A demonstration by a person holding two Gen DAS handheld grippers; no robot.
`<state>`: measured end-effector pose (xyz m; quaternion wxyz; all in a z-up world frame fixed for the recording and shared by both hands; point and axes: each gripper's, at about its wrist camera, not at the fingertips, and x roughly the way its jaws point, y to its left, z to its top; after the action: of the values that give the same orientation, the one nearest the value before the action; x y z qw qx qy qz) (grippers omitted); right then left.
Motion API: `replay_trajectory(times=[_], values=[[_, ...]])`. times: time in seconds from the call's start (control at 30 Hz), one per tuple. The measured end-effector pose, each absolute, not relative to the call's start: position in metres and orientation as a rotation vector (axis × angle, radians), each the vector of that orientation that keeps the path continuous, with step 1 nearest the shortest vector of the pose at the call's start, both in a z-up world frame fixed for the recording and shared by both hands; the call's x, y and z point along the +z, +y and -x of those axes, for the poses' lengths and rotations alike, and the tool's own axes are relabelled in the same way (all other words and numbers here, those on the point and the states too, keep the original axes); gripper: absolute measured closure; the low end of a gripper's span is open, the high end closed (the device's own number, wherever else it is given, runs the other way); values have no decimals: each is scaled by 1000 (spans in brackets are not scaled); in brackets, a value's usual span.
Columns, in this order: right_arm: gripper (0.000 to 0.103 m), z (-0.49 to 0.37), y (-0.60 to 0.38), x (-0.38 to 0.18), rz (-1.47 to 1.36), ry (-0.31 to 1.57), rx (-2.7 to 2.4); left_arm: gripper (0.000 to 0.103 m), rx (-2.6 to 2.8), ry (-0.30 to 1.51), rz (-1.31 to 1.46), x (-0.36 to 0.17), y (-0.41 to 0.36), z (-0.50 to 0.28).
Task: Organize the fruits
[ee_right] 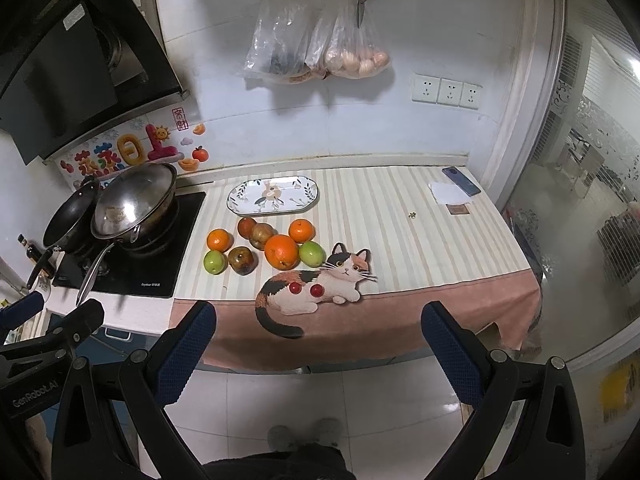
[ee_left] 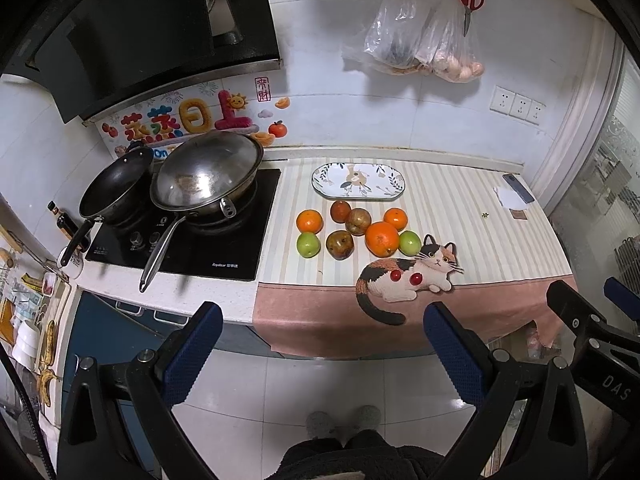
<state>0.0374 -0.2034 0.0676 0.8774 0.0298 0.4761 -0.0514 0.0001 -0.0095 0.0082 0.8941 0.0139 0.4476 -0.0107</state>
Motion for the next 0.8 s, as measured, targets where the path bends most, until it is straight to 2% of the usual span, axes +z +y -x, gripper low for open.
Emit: replay_trajectory(times=[0.8], values=[[0,-37,-198,69,-69,998,-94,0,-23,928,-23,10,-8,0]])
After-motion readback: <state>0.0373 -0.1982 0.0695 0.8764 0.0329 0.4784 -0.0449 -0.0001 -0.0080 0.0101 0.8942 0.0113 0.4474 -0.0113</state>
